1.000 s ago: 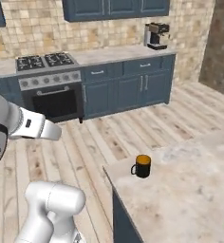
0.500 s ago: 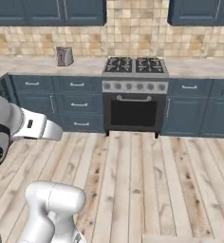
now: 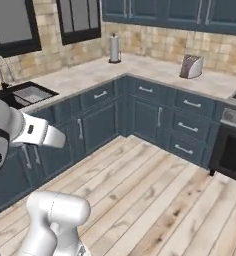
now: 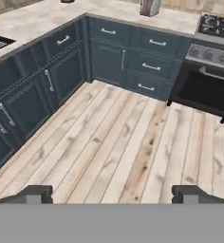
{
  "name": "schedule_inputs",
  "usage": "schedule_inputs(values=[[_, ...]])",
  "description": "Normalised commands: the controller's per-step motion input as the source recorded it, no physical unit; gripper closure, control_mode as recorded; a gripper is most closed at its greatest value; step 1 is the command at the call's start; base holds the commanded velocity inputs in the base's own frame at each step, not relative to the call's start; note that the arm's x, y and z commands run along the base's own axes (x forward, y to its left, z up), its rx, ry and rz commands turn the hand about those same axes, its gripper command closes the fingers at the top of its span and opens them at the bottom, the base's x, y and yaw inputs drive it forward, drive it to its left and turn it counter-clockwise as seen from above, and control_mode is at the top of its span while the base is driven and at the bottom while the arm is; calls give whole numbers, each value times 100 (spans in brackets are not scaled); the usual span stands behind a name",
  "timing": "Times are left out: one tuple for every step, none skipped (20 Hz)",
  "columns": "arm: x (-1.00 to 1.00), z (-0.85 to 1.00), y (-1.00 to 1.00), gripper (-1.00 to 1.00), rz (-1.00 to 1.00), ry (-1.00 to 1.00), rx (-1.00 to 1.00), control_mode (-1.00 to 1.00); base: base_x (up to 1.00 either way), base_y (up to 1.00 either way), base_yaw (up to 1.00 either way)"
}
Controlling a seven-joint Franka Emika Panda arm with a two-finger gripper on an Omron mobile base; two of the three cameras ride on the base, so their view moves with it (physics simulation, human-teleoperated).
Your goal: Clear the mugs and bowl far away from the sink.
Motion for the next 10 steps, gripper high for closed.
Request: schedule_inputs(values=[[0,0,0,-100,0,0,0,100,0,0,100],[0,0,0,-100,0,0,0,100,0,0,100],[0,0,0,-100,0,0,0,100,0,0,100],[0,0,0,-100,0,0,0,100,1,0,100],[0,0,0,-100,0,0,0,100,2,0,100],[0,0,0,-100,0,0,0,100,3,0,100],[0,0,0,-100,0,0,0,100,1,0,100],[0,0,0,-100,0,0,0,100,0,0,100],[0,0,0,-100,0,0,0,100,2,0,100],[0,0,0,-100,0,0,0,100,11,0,99]])
